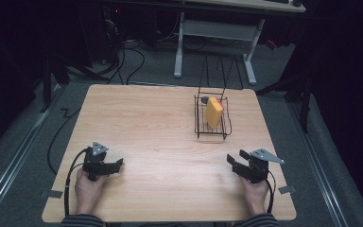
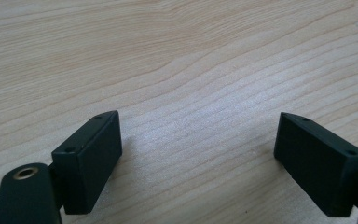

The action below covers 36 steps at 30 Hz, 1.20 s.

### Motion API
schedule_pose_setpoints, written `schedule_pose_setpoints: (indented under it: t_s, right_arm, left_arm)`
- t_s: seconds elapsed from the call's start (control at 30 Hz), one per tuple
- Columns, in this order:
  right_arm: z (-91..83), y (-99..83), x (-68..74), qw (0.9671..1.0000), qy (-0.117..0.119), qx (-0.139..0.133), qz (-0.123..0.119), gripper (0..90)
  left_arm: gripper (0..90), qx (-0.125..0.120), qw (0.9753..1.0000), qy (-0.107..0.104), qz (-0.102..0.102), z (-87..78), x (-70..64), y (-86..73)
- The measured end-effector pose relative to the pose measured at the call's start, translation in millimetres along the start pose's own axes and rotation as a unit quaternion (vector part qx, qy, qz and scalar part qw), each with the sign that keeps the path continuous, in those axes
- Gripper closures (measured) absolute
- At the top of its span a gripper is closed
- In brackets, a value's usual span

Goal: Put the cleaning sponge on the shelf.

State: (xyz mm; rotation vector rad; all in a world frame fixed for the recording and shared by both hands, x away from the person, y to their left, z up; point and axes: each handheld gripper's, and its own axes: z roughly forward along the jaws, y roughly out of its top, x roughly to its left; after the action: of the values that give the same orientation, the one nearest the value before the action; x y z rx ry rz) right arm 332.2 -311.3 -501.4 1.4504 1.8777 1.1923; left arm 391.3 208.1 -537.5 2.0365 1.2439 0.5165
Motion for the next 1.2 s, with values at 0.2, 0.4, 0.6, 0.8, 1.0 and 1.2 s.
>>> schedule_pose_setpoints:
  t_s: [0.2, 0.4, 0.6, 0.8, 1.0, 1.2]
  right_arm:
    - [5.2, -2.8, -1.3, 0.9999, -0.007, 0.012, 0.002, 36.9]
    - [10.1, -3.6, -2.2, 0.9997, -0.013, 0.019, -0.002, 36.9]
    - [16.4, -5.0, -1.1, 0.9993, -0.024, 0.028, -0.011, 36.5]
    - [24.0, -6.8, -0.9, 0.9983, -0.032, 0.045, -0.021, 36.6]
    - [32.6, -10.0, 0.1, 0.9961, -0.042, 0.07, -0.033, 36.6]
    - [36.8, -11.1, 1.8, 0.9939, -0.052, 0.087, -0.042, 36.5]
  left_arm:
    - [15.6, 0.0, 1.0, 0.0, 0.0, 0.0, 0.0, 0.0]
    - [15.5, 0.0, 1.0, 0.0, 0.0, 0.0, 0.0, 0.0]
    - [15.6, 0.0, 1.0, 0.0, 0.0, 0.0, 0.0, 0.0]
    - [15.5, 0.0, 1.0, 0.0, 0.0, 0.0, 0.0, 0.0]
    - [15.6, 0.0, 1.0, 0.0, 0.0, 0.0, 0.0, 0.0]
    - [15.6, 0.0, 1.0, 0.0, 0.0, 0.0, 0.0, 0.0]
